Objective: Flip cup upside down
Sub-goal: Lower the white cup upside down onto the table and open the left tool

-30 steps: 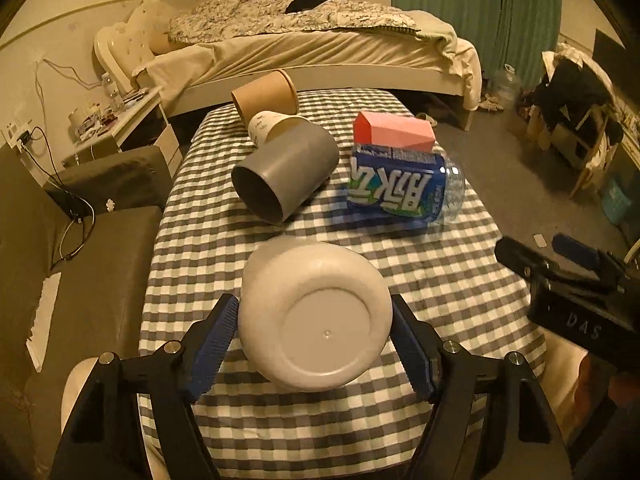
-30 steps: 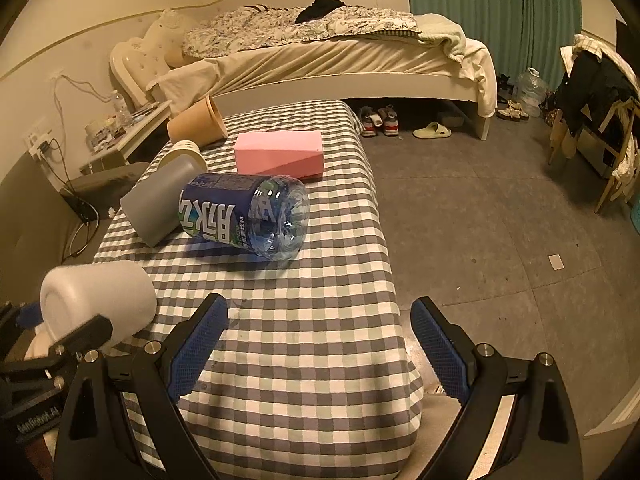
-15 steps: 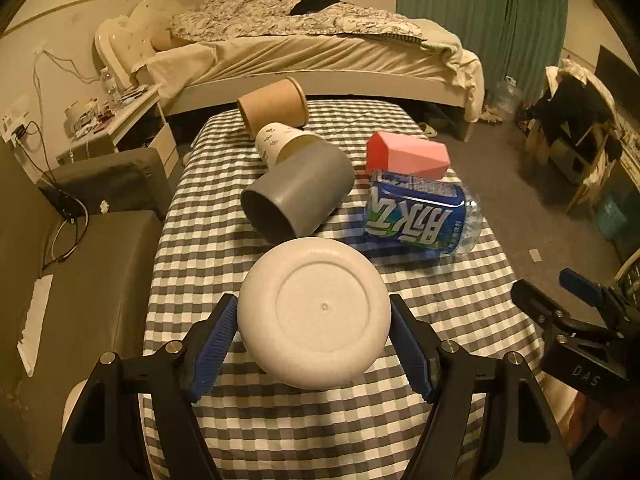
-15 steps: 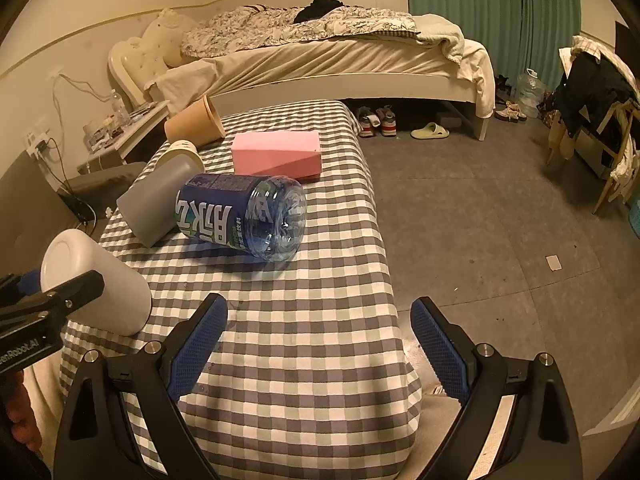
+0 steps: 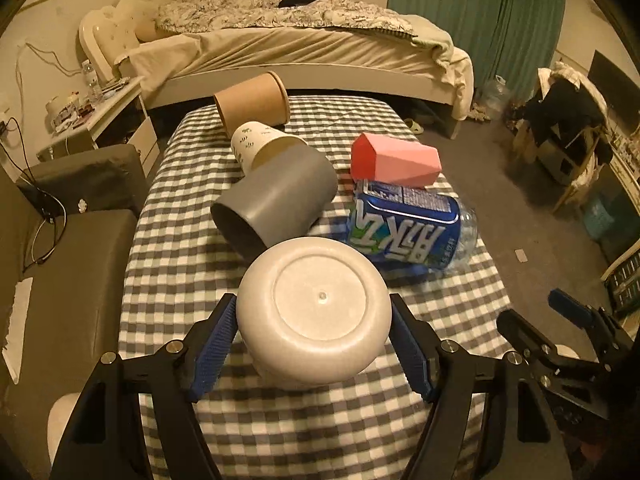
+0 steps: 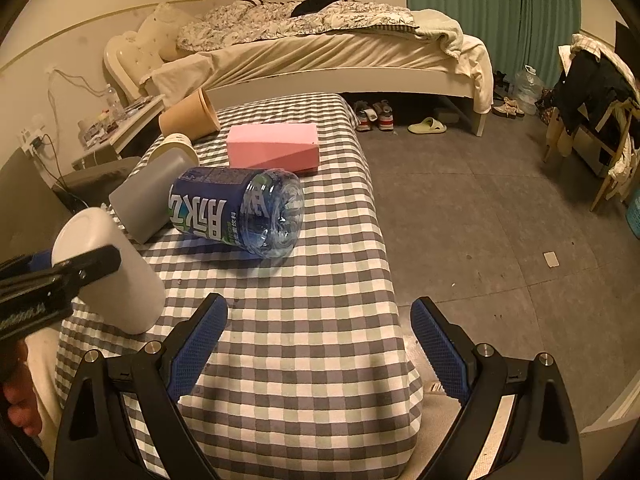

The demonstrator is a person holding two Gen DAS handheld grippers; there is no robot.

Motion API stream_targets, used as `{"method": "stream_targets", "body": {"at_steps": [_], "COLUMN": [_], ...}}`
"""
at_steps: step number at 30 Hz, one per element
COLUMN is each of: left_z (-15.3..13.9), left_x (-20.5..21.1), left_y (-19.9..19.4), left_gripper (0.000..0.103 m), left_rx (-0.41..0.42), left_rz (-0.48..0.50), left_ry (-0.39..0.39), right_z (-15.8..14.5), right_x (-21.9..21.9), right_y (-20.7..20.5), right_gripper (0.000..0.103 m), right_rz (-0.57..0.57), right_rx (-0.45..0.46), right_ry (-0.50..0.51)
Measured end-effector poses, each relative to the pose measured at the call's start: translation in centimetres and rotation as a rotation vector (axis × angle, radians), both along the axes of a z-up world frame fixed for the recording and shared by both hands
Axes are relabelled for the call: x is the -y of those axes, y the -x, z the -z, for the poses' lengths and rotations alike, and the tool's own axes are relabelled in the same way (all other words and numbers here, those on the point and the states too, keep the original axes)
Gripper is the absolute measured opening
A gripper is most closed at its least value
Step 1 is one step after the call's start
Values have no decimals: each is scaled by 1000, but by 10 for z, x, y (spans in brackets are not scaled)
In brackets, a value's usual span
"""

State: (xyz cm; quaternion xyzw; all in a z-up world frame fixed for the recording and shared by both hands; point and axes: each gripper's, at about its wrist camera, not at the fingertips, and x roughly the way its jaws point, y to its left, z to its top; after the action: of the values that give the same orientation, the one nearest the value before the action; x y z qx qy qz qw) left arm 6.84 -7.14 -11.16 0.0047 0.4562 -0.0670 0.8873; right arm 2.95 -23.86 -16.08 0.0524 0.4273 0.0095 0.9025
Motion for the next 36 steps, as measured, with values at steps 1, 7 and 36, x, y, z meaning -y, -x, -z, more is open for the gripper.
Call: {"method": "stream_targets", "body": {"at_steps": [1, 7, 36], "left_z": [1, 6, -98], "left_x": [-1, -3, -45], "left_y": [-1, -2, 70], "left_gripper": [75, 74, 89], "left_rx": [2, 8, 332], "left_rz": [-1, 1, -28], "left_ry": [-2, -34, -9], "right_z": [0, 0, -105], "right_x": [0, 0, -41], "right_y": [0, -2, 61], "right_gripper": [93, 93, 93], "right_rz": [0, 3, -50], "right_rx": [-1, -3, 214], "right_ry": [1, 3, 90]}}
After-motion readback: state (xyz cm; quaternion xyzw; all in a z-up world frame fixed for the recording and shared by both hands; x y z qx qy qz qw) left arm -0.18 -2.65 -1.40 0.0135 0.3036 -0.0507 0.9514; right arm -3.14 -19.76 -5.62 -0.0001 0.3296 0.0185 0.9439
